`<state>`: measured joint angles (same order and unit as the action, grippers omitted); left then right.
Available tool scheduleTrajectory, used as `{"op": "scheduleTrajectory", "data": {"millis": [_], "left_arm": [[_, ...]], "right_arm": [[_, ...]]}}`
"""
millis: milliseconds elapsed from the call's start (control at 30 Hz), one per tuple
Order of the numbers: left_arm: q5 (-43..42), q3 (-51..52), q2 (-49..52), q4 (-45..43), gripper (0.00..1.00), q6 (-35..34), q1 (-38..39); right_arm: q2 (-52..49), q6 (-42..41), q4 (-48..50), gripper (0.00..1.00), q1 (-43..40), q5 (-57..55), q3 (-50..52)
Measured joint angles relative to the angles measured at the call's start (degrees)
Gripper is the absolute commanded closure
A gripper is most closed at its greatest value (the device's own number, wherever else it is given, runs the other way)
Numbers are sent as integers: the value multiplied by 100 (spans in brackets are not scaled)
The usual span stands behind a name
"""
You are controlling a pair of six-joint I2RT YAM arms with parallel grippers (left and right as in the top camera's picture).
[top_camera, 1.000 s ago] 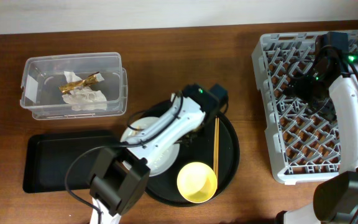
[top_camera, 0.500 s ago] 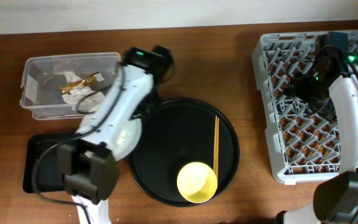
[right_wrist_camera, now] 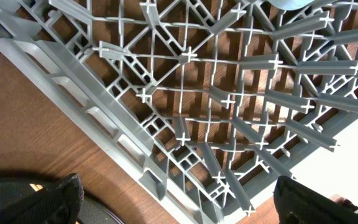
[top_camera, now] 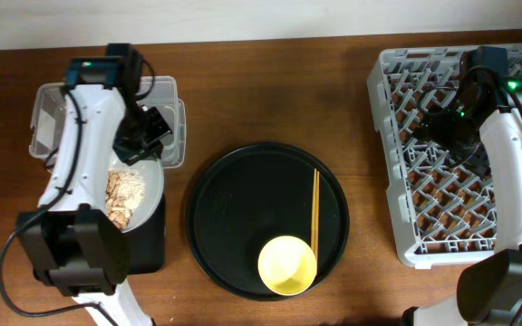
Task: Sort waste into correct bins and load items into the dishwasher rack
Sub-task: 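Carry the plate left over the black flat tray, then tilt the plate to dump the food scraps onto the black tray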
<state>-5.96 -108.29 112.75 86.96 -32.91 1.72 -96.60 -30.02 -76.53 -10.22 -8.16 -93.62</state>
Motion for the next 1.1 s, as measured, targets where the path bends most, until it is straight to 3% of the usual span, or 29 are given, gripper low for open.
{"op": "scheduleTrajectory", "data": {"millis": [867, 1100], "left_arm": [[-3060, 17, -2, 590, 99, 2664, -2402], [-4050, 817, -13, 531, 99, 3348, -3077]], "right_arm": [[0, 0, 0, 1, 2, 0, 0], [0, 2, -2, 1, 0, 2, 0]]}}
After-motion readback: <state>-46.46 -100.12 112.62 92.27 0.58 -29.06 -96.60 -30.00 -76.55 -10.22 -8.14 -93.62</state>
